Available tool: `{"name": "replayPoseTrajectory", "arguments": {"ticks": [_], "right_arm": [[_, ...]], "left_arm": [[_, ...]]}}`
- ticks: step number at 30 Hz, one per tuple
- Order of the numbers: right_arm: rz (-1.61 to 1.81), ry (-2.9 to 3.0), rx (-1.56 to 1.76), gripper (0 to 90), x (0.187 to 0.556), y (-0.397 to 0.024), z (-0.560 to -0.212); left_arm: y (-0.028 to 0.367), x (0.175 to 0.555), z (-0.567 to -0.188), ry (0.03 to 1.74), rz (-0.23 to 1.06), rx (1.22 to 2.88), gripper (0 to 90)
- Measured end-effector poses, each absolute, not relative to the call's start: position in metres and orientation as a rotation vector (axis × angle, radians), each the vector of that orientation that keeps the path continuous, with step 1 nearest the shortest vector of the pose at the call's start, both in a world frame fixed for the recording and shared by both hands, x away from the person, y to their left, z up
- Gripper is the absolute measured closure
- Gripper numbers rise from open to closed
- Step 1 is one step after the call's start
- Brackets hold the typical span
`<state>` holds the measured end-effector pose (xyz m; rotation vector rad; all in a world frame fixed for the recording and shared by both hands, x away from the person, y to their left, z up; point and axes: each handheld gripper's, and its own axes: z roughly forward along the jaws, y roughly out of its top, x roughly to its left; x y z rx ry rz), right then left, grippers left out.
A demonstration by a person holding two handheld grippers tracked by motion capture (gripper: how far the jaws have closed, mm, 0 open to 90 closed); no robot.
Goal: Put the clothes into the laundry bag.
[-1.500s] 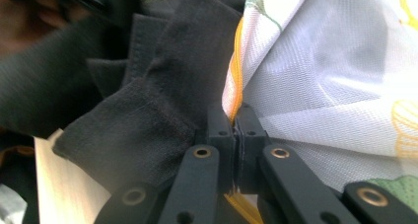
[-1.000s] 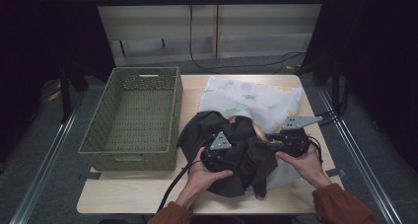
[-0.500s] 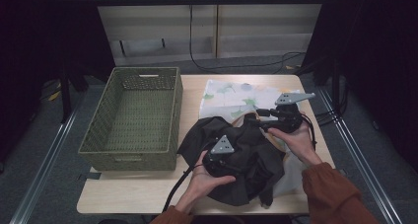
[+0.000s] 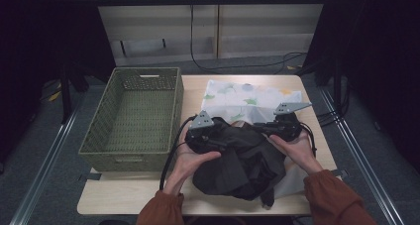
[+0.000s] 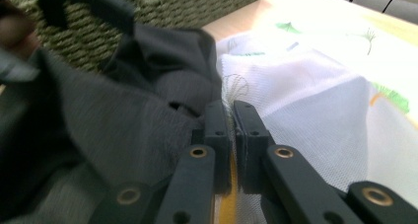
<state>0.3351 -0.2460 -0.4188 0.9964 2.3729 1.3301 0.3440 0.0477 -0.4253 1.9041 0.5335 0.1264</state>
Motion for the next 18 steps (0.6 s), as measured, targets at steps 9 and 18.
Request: {"name": "replayPoseTrajectory", "arguments": {"ticks": [9,18], "right_arm": [[1.320,2.386,1.000,85.9,0.331,-0.249,-0.424],[1.329,2.394,0.987,84.1,0.333,-0.244,-0.423]], "left_arm": [[0.044,0.370,-0.457,0.715,0.229,1.995,5.0],[0.042,0.369,-0.489,0.688,0.095,2.050,47.4]]}}
